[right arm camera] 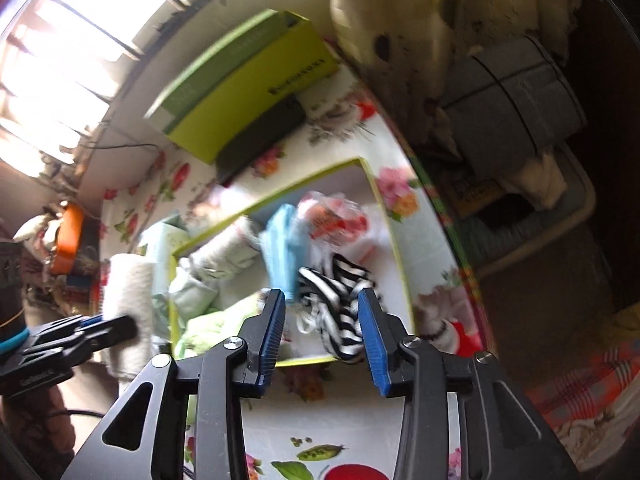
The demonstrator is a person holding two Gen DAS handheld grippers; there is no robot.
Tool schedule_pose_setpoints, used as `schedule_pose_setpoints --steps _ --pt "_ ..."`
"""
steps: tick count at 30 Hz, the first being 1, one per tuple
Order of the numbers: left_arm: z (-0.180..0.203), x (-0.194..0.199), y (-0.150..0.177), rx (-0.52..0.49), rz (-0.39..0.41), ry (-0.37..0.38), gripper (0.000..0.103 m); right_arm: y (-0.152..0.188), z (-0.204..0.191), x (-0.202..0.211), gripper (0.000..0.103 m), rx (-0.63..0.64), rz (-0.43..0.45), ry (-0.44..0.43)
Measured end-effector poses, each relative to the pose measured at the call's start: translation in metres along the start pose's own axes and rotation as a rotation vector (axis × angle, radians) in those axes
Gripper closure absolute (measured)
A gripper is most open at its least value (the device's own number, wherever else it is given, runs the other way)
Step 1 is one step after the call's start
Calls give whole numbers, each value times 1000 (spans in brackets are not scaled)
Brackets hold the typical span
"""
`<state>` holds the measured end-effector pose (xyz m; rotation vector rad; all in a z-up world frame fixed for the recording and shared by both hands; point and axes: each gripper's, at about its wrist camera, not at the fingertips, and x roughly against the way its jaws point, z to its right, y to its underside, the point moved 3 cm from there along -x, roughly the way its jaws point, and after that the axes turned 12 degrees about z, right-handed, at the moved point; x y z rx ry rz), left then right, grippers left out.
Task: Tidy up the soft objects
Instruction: 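Carry the white towel with the left tool while the right tool carries the striped cloth over the tray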
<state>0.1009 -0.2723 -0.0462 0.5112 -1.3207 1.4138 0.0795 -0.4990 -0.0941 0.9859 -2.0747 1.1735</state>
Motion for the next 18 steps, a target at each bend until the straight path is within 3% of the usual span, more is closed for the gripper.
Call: schedule_pose_setpoints --steps 2,4,12,18 --pt "0 -2 1 1 -6 2 82 4 -3 -9 88 17 -29 -8" --pt "0 -4 1 4 -11 4 82 8 -1 -21 94 24 -60 0" --pt "5 -17 -4 -3 -26 19 82 11 19 -42 95 26 -93 82" --pt "17 -32 -13 -20 -41 43 82 2 18 -18 95 10 -35 50"
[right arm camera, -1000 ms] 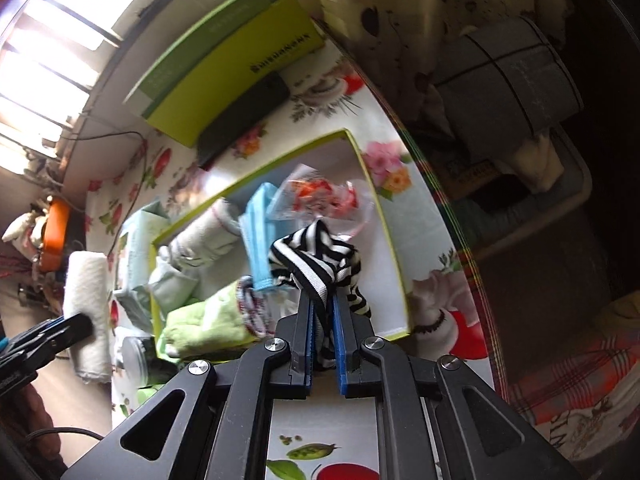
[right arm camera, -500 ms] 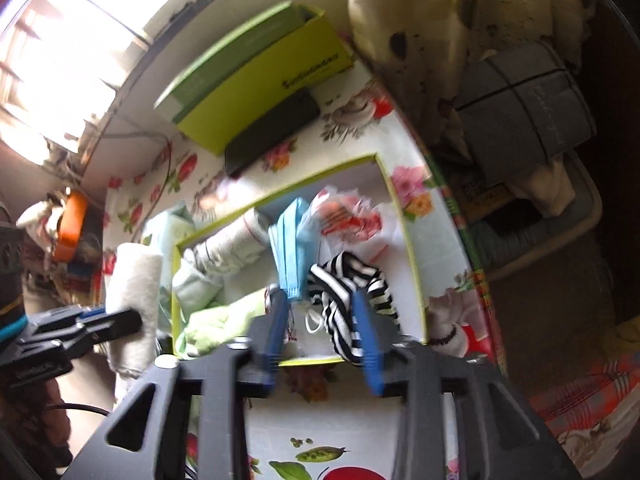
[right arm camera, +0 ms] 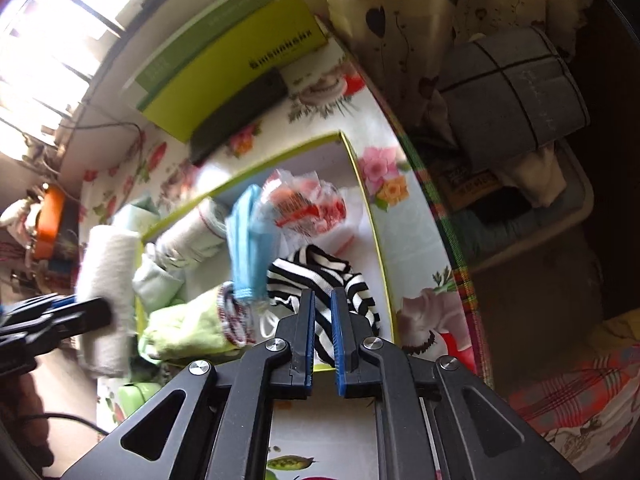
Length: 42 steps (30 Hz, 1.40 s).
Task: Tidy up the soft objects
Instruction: 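Carry the white towel with the left tool while the right tool carries the striped cloth over the tray, then open the left tool to drop the towel in the tray while the right tool releases the striped cloth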
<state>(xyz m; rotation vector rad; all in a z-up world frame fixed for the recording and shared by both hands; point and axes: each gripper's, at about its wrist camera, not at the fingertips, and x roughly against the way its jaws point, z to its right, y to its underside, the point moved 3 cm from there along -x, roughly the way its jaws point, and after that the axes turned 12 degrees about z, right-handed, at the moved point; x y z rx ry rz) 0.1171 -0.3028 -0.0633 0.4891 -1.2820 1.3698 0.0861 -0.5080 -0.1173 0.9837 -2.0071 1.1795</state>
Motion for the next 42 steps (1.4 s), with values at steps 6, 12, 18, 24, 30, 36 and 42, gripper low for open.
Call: schedule_pose_setpoints --steps 6,12,18,24,30,36,42 --pt "6 -24 -9 -10 -17 8 82 -2 0 15 95 -23 25 -21" --pt "7 -47 -10 -15 -68 8 82 3 0 16 95 -40 20 -37" --pt "9 -69 -11 35 -113 18 82 3 6 16 95 -54 20 -34" --pt "29 -83 -21 -13 -109 42 82 3 15 21 95 -70 27 -17" --pt "35 -104 -27 -12 -114 60 82 5 19 24 95 -84 31 -6" --pt "44 -111 -37 -27 -88 110 82 6 21 25 95 -92 32 -3" --pt "37 -116 -33 -34 -130 72 65 1 17 29 95 -85 50 -9"
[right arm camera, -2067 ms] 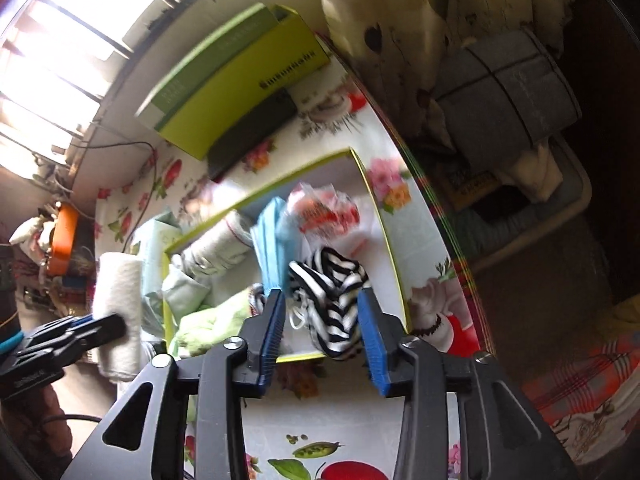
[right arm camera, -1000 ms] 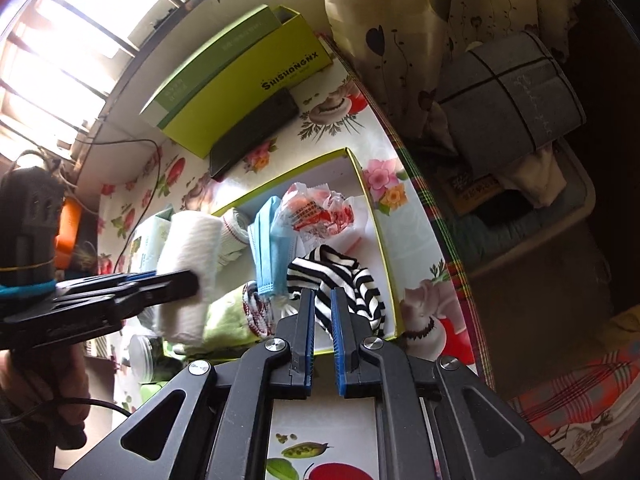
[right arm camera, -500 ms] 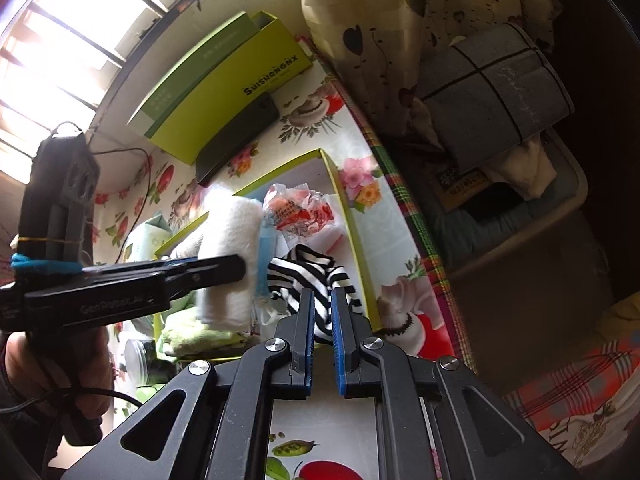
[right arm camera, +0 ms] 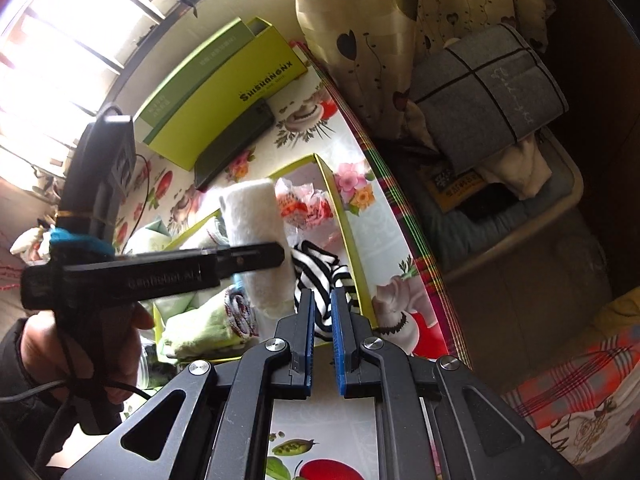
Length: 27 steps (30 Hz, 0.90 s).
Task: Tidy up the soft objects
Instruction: 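Open the left tool to drop the towel in the tray while the right tool releases the striped cloth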
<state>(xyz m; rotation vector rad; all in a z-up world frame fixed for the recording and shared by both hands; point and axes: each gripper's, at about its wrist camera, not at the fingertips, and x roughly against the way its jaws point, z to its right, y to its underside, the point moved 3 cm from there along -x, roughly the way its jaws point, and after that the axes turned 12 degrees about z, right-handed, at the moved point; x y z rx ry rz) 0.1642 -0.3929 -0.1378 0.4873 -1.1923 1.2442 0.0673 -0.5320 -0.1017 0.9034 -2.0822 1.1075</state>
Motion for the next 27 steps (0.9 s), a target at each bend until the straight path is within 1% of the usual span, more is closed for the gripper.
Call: schedule_pose_setpoints --steps 2,4,5,6,10,12,14,16,18,19,20,27 --pt "0 9 1 -2 19 -2 65 -2 -3 1 95 7 4 -5" --pt "2 19 0 -25 47 -19 64 -3 -7 1 95 15 7 -9" --pt "2 22 0 -29 53 -25 61 -4 -9 2 95 21 9 -12" --pt "1 27 0 -28 61 -28 60 -4 -12 3 95 28 10 -15" --pt "-6 42 2 -8 76 -31 60 -5 -19 5 94 47 11 -21" --pt "-10 51 7 3 83 -28 60 -4 -23 8 88 59 13 -26" --pt "-12 58 12 12 89 -30 60 -4 -29 9 80 73 15 -32" --pt "-11 64 18 20 96 -28 60 -2 -36 12 79 91 19 -38" --pt "-12 70 24 23 106 -30 60 0 -43 15 74 106 23 -43" --pt "-13 74 27 25 109 -29 60 1 -45 17 69 110 26 -42" --pt "-14 78 31 25 113 -30 60 2 -48 18 66 117 29 -42" --pt "-22 109 54 9 142 -44 60 12 -74 28 66 174 35 -43"
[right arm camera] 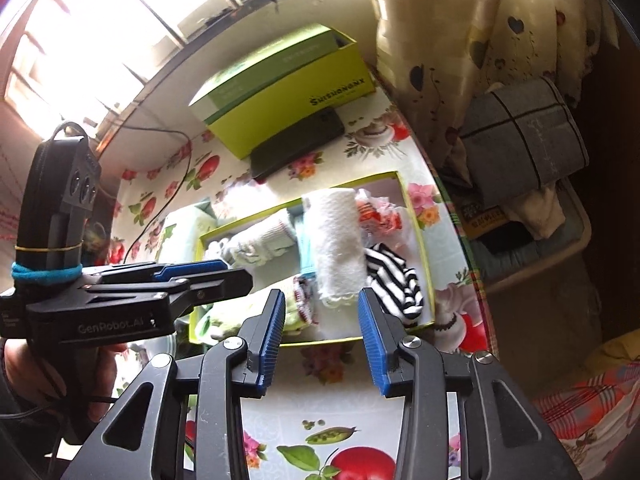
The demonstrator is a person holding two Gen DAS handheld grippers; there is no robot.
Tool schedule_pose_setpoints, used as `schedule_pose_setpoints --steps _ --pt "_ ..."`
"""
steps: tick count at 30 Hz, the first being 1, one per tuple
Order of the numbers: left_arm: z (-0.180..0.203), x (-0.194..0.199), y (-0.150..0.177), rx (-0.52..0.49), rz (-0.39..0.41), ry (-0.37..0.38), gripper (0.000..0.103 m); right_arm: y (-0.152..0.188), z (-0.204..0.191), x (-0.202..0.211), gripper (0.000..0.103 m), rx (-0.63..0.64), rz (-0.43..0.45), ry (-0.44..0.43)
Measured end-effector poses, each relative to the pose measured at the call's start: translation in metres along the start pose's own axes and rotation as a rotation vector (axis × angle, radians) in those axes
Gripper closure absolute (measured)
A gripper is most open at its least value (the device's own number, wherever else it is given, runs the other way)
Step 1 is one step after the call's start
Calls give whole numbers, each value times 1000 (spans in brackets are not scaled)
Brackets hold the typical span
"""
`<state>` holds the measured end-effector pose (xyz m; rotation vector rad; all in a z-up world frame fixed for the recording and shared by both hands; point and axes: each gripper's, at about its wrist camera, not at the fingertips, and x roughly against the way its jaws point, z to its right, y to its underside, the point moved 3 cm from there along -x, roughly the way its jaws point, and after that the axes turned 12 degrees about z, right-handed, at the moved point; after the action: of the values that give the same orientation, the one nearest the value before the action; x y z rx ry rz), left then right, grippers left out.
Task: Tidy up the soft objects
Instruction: 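Open the left tool to drop the towel in the tray while the right tool releases the striped cloth, then move both tools back over the table toward the remaining socks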
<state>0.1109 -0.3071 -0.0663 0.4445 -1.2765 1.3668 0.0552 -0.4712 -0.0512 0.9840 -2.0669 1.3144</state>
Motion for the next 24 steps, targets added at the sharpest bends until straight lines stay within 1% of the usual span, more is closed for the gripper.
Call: schedule_pose_setpoints --steps 5,10,18,24 --pt "-12 23 14 3 26 -5 60 6 -30 2 60 61 -11 -8" --pt "-30 48 26 18 76 -35 60 13 -57 1 60 97 -30 -23" --pt "-58 85 44 40 149 -103 60 23 -100 -4 60 167 -61 -33" --pt "-77 101 55 70 181 -142 60 31 -128 -10 60 217 -88 -58"
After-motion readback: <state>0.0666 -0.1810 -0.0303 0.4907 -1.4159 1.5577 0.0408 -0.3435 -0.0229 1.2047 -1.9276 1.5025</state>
